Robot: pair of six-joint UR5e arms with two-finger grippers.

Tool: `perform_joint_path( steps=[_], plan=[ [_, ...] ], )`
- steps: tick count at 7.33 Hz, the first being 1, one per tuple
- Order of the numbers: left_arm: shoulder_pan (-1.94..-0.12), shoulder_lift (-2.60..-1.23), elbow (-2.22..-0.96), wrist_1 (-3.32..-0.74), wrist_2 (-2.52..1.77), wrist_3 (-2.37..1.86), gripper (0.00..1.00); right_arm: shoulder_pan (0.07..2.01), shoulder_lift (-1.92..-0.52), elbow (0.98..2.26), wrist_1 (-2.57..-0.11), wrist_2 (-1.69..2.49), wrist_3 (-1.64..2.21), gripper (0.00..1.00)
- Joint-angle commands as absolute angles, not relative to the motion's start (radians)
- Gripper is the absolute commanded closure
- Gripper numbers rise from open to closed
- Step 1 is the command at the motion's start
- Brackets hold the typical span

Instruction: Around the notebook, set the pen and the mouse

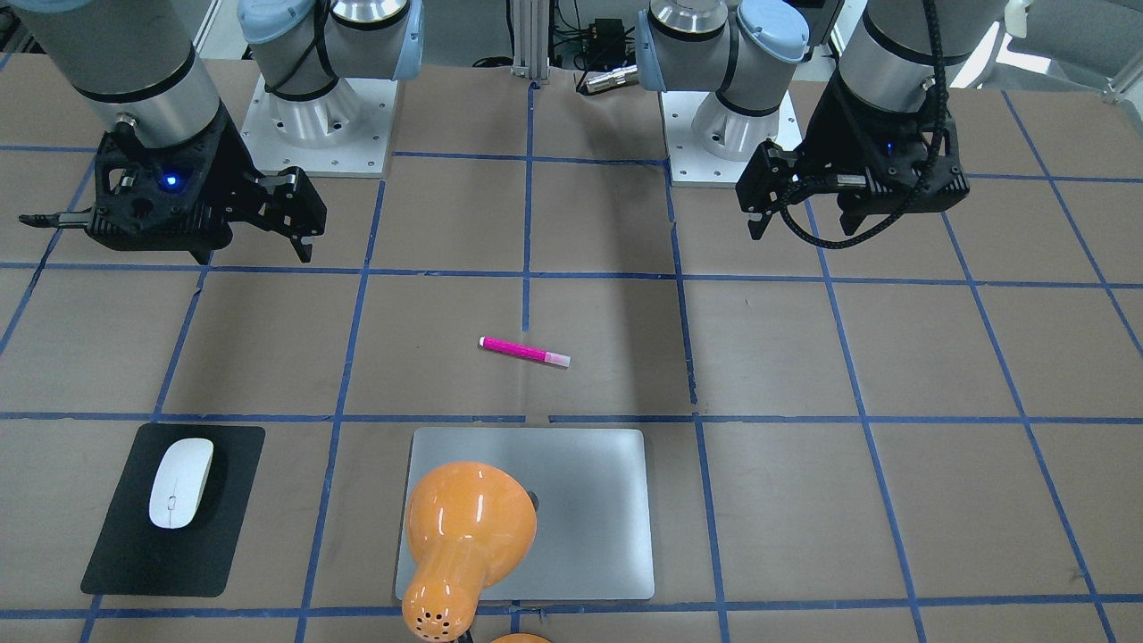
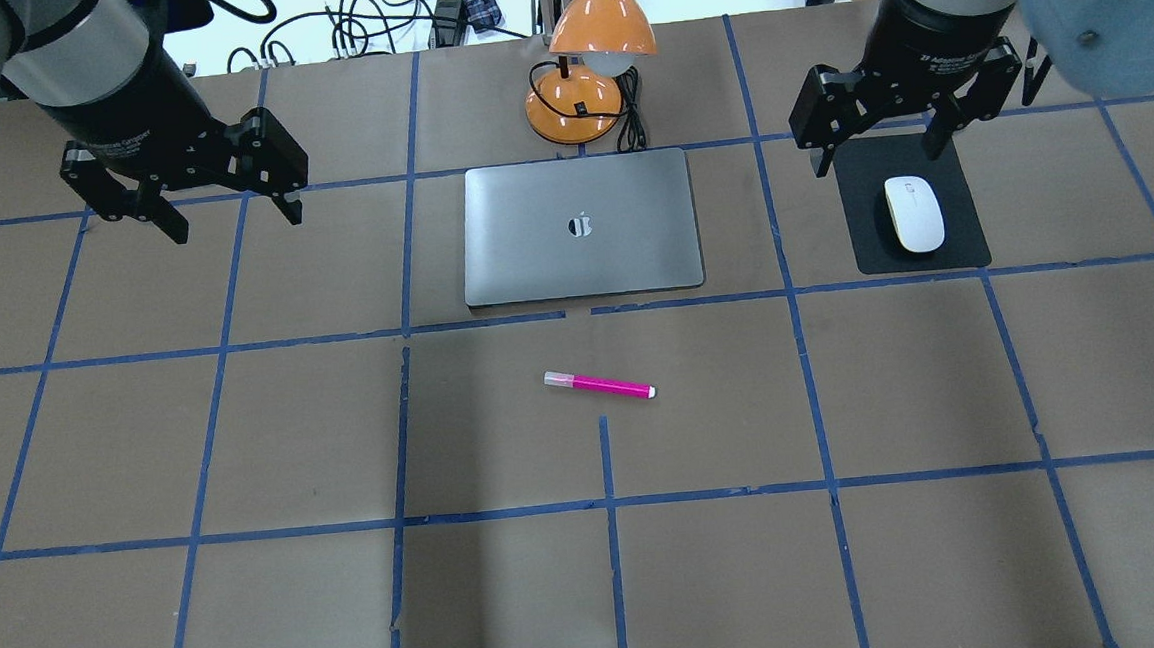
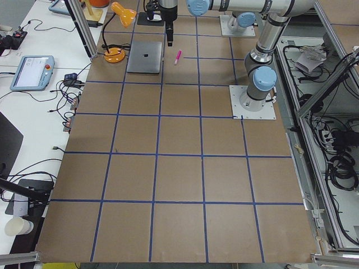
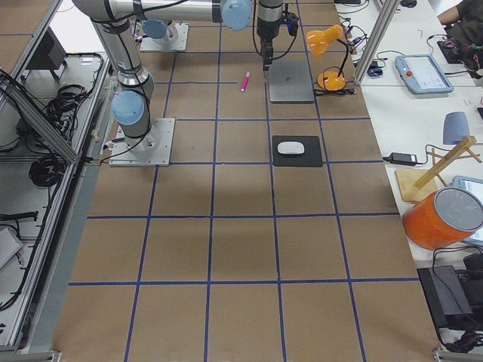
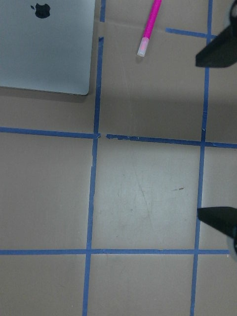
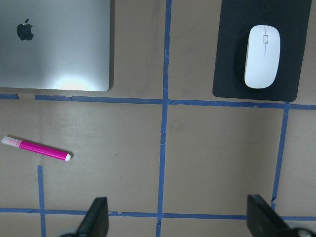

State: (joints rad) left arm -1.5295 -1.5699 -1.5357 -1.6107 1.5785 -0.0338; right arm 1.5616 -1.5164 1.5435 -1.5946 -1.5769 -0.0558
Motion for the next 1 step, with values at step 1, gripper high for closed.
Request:
perform_joint_path(
  steps=[1],
  plan=[
    [-1.529, -1.566, -1.542, -1.611, 1.578, -0.034, 0.00, 1.559, -1.509, 1.526, -1.597, -1.577, -0.054, 0.00]
  ],
)
